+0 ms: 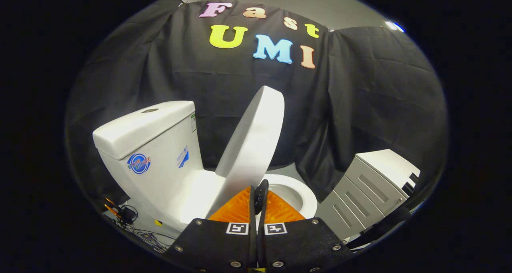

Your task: Open the toilet lid.

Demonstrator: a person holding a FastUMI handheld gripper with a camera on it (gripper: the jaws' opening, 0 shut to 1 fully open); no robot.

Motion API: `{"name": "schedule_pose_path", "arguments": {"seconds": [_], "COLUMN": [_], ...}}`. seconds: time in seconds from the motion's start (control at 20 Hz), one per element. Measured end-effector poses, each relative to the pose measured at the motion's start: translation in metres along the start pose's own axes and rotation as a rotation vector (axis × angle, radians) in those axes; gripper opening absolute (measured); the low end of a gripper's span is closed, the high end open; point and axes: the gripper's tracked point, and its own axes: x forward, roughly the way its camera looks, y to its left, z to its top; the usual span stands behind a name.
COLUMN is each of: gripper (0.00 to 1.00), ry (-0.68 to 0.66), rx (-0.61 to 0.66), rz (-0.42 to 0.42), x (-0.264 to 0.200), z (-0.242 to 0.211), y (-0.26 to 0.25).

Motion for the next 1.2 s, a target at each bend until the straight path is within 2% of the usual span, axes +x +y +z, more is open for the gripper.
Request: {"name": "schedule_pose_path", "arguments": {"seconds": [0.55,0.85,1.2], "gripper": [0.0,0.0,0.0], "ry": [-0.07,-0.096,-0.1], "rx": [-0.16,-0.109,-0.119], "rz": [0.078,0.189,0.192], "x": [-0.014,-0.017,-0.022], "z": [0.025,0.035,0.035], "y": [0.074,0.116,0.133]}}
